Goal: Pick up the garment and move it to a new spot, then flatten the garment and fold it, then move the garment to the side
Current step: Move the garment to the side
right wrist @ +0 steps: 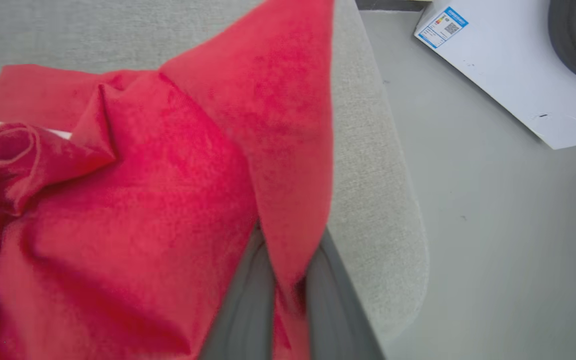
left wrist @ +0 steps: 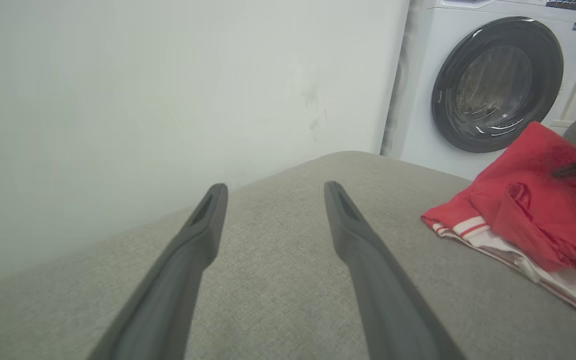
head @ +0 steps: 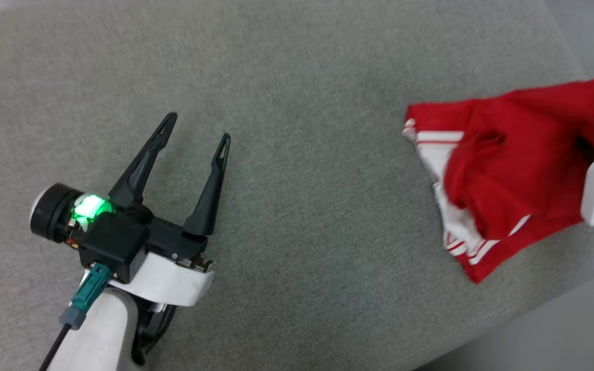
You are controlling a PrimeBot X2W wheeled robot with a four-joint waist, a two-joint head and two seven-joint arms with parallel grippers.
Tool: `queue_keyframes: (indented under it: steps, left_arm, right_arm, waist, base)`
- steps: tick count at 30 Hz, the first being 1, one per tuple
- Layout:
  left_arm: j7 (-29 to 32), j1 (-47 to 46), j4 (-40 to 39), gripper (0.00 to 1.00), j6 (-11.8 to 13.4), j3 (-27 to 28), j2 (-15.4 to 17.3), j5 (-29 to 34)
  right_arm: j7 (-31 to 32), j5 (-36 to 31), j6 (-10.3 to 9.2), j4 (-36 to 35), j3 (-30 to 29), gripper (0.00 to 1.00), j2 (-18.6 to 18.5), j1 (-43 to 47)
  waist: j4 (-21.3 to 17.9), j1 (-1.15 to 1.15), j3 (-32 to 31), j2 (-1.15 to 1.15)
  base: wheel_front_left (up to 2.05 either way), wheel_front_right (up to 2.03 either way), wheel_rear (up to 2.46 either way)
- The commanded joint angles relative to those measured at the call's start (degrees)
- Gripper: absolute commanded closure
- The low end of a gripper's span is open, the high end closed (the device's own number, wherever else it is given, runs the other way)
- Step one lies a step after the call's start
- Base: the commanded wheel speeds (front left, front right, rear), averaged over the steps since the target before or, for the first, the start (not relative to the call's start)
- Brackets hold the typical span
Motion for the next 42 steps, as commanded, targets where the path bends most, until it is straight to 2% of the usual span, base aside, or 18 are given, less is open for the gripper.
queue_keyframes:
  steps: [1, 9, 14, 15, 16, 17, 22, 28, 35, 42]
  left_arm:
    - [0.30, -1.42, -0.87, 0.00, -0.13, -0.63, 0.79, -0.30]
    - [1.85, -6.69, -4.97, 0.00, -0.23, -3.73, 3.70, -0.90]
    - [1.85, -8.74, -5.57, 0.00, -0.25, -4.92, 3.84, -1.27]
    - [1.50, -9.32, -5.15, 0.00, -0.25, -5.52, 3.45, -1.40]
    - [1.40, -9.35, -4.93, 0.00, -0.24, -5.67, 3.35, -1.42]
    - [1.20, -9.38, -4.68, 0.00, -0.21, -5.77, 3.22, -1.44]
    - [0.37, -9.15, -3.30, 0.00, 0.32, -6.11, 2.79, -1.52]
    - [-1.26, -7.31, -0.67, 0.00, 1.63, -6.33, 1.22, -2.43]
    - [-2.67, -3.06, 3.28, 0.00, 3.80, -5.29, -0.49, -3.99]
    - [-3.25, 1.94, 6.95, 0.00, 5.74, -3.97, -2.11, -5.13]
  right_arm:
    - [-1.16, -0.90, -0.06, 1.41, -1.13, 1.00, -0.47, -2.22]
    - [-6.17, -5.72, -0.06, 9.57, -9.00, 1.00, -2.90, -9.41]
    - [-9.13, -10.91, -0.06, 13.30, -15.00, 1.00, -2.06, -11.48]
    - [-10.52, -13.90, -0.06, 15.58, -18.21, 0.75, -0.17, -11.80]
    - [-10.87, -14.95, -0.06, 16.29, -19.16, 0.43, 0.40, -11.74]
    - [-11.39, -15.50, -0.06, 16.76, -20.11, 0.00, 1.06, -11.80]
    - [-14.33, -20.38, -0.05, 17.85, -25.32, 0.00, 3.20, -11.02]
    - [-20.95, -24.19, -0.05, 13.67, -30.00, 0.00, 5.41, -7.66]
    - [-27.19, -22.52, -0.06, 4.73, -27.68, 0.00, 7.24, 0.35]
    - [-27.51, -19.66, -0.04, -4.95, -22.59, 0.00, 10.38, 10.56]
  waist:
    - [-0.21, -0.01, 5.55, 0.00]
    - [2.87, -0.01, 11.47, 0.00]
    - [4.43, -0.01, 12.93, 0.00]
    - [4.96, -0.01, 13.01, 0.00]
    - [5.10, -0.01, 12.89, 0.00]
    - [5.27, -0.01, 12.73, 0.00]
    - [6.13, -0.01, 11.11, 0.00]
    - [7.76, -0.01, 6.63, 0.00]
    - [10.53, -0.01, -1.23, 0.00]
    - [14.24, -0.01, -8.83, 0.00]
  base:
    - [0.00, 0.00, 0.00]
    - [0.00, 0.00, 0.00]
    - [0.00, 0.00, 0.00]
    - [0.00, 0.00, 0.00]
    - [0.00, 0.00, 0.00]
    - [0.00, 0.00, 0.00]
    - [0.00, 0.00, 0.00]
    - [0.00, 0.00, 0.00]
    - [0.00, 0.00, 0.00]
    - [0.00, 0.00, 0.00]
